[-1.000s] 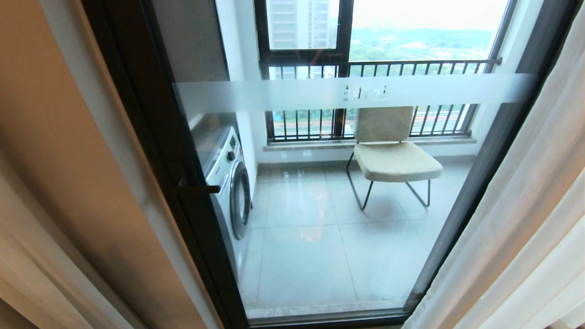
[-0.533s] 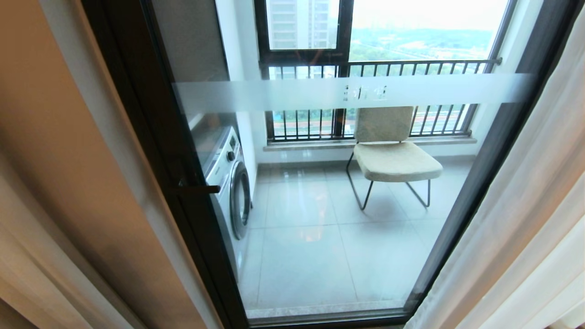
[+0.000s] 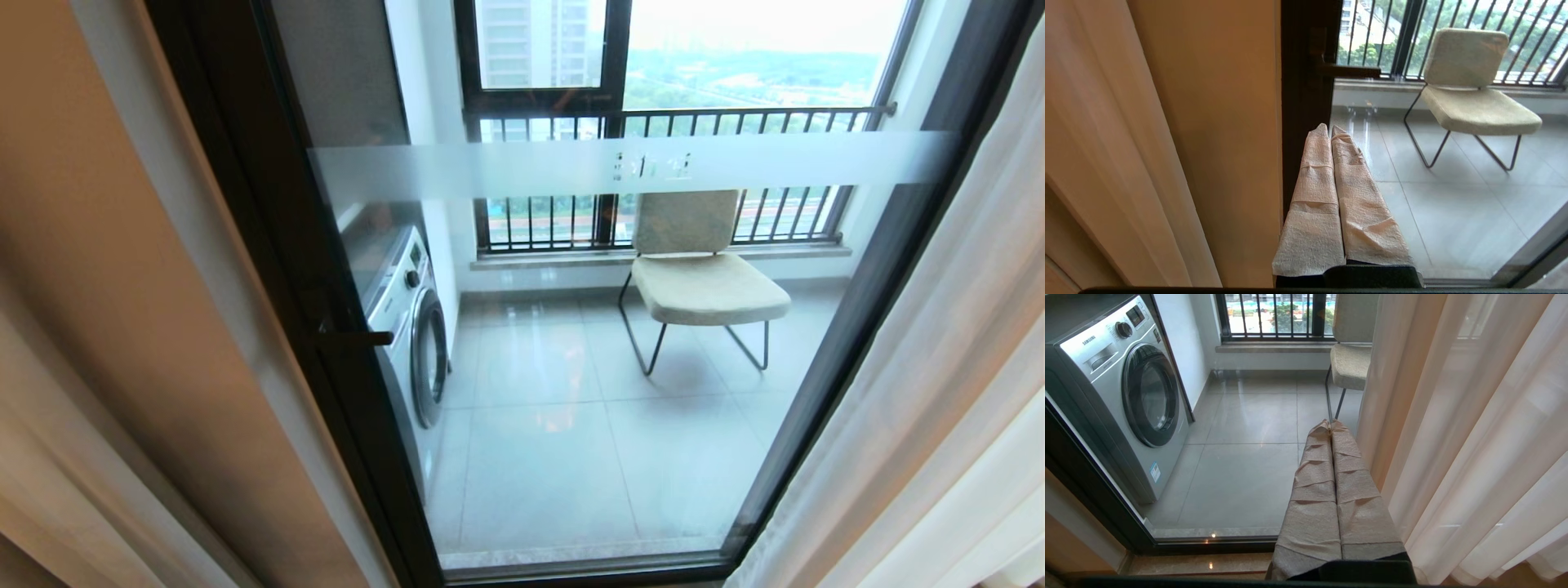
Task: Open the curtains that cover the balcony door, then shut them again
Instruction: Close the inner curtains on both sides
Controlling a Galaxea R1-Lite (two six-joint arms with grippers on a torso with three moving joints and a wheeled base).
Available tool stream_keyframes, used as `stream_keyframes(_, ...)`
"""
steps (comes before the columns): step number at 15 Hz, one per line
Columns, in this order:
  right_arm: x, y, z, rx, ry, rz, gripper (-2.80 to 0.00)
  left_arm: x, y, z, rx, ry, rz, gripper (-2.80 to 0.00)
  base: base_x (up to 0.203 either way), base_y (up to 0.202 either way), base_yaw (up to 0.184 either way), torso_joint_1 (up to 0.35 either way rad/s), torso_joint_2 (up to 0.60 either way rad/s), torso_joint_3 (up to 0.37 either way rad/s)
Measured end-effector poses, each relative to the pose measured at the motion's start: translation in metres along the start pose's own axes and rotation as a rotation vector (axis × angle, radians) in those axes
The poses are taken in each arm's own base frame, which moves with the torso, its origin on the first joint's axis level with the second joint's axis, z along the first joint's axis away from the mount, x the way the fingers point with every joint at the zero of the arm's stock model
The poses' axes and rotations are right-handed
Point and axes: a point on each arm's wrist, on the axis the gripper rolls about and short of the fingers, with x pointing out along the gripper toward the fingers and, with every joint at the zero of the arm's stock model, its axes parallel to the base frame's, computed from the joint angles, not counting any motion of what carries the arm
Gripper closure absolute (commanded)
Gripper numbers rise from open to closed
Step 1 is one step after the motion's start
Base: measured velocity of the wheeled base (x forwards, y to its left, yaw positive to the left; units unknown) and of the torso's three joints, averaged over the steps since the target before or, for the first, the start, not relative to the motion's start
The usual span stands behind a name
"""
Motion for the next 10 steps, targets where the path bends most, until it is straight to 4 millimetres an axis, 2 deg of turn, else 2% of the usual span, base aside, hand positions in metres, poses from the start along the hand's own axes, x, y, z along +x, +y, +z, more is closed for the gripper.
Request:
stream_keyframes(5,0.000,0.000,0.000,0.000,0.000,0.000,0.00,0.012,-0.001,0.061,-0.004,-0.028,0.143,0.00,0.000,0.000,0.000,0.000,0.00,0.000)
stream_keyframes(10,0.000,0.000,0.000,0.000,0.000,0.000,0.00,0.043,-0.001,0.131,-0.002,-0.049,0.426,0.00,0.000,0.000,0.000,0.000,0.00,0.000)
